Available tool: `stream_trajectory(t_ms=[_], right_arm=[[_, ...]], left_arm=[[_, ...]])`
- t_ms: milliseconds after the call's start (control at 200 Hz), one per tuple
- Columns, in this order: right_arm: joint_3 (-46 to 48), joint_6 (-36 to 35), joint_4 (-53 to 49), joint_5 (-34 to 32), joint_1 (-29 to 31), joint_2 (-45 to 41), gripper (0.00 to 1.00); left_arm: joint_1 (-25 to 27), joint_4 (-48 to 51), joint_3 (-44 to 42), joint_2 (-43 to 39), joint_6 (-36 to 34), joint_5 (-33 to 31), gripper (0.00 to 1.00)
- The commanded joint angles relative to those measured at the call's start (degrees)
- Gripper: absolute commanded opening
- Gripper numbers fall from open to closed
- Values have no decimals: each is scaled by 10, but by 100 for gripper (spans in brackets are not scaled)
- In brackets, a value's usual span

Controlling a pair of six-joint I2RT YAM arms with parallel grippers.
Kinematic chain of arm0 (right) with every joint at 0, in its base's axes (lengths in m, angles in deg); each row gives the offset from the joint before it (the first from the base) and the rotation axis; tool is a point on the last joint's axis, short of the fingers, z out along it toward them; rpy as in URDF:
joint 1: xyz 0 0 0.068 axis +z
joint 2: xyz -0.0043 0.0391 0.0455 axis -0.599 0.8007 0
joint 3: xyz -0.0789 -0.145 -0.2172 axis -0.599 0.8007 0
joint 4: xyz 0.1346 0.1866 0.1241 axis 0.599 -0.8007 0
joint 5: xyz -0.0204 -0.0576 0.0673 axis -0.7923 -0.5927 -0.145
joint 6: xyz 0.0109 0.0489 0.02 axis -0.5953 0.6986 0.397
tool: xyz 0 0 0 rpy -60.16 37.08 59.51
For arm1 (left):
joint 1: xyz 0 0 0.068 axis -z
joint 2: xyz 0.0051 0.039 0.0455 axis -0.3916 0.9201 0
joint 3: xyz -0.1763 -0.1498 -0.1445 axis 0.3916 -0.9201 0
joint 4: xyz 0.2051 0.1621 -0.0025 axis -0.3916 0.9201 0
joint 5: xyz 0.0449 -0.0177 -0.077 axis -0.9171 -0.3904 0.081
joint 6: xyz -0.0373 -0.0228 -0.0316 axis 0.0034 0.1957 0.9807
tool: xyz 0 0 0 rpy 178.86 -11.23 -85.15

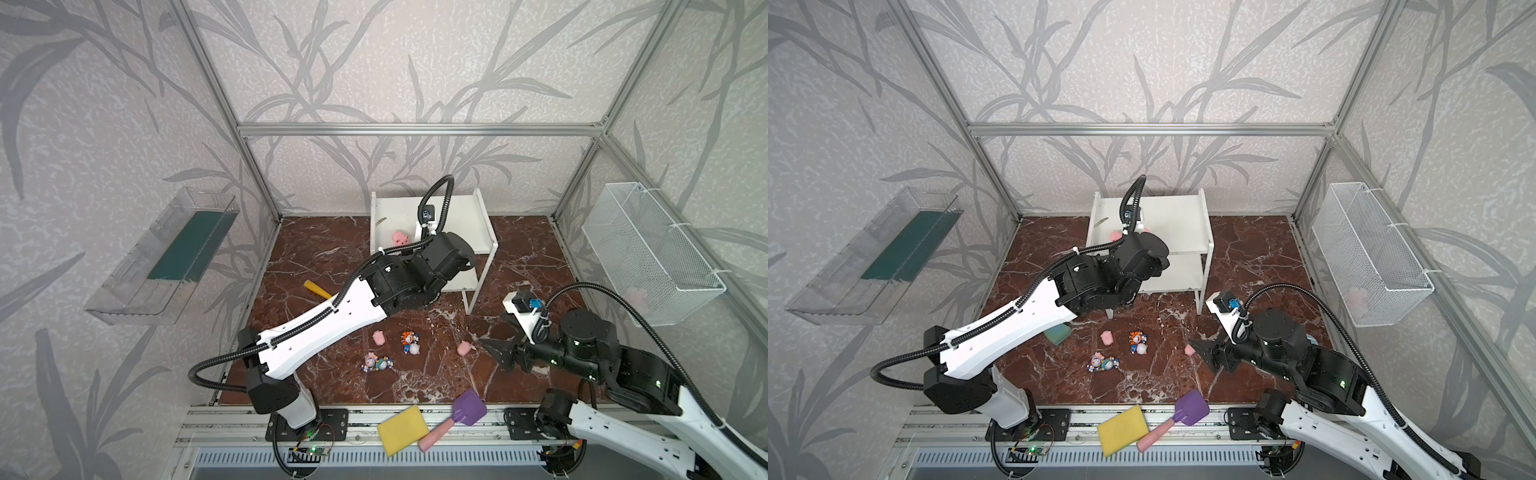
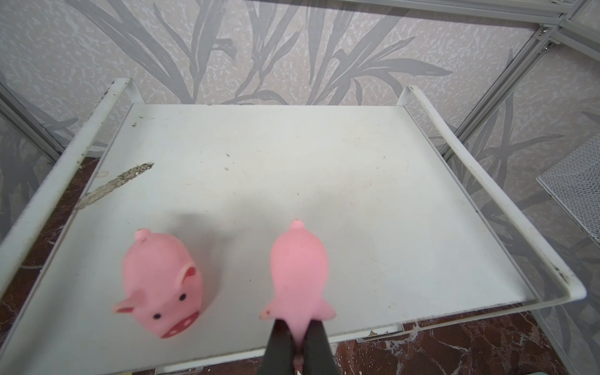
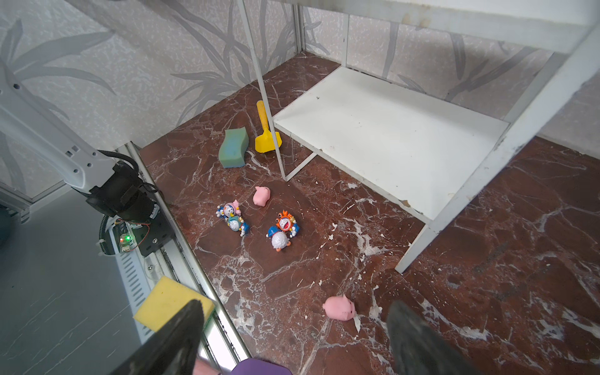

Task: Place and organize the plastic toys onto the shelf
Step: 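Carry the pig with the left gripper over the top tier while the right withdraws, then lower the pig beside the other pig and open the left gripper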

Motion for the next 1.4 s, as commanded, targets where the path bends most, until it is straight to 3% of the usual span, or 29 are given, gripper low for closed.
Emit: stream_trajectory(t_ms=[0, 420, 890, 1159, 1249, 1394], right_arm=[[7, 7, 13, -4, -1, -7, 89], [10, 11, 18, -1, -1, -4, 89], [1, 11, 41, -12, -1, 29, 89], [-49, 2, 58, -36, -3, 89, 89], [-78, -4, 67, -35, -4, 116, 87], [-132, -14, 71, -25, -15, 168, 75]], left_arm=[[-3, 4, -8, 0, 25, -3, 8], [-5, 1, -7, -2, 14, 4, 39], [-6, -15, 46, -28, -55, 42, 60], [-9, -14, 42, -73, -89, 33, 66], [-19, -23, 26, -90, -110, 61, 68], [-76, -42, -24, -132, -127, 194, 70]])
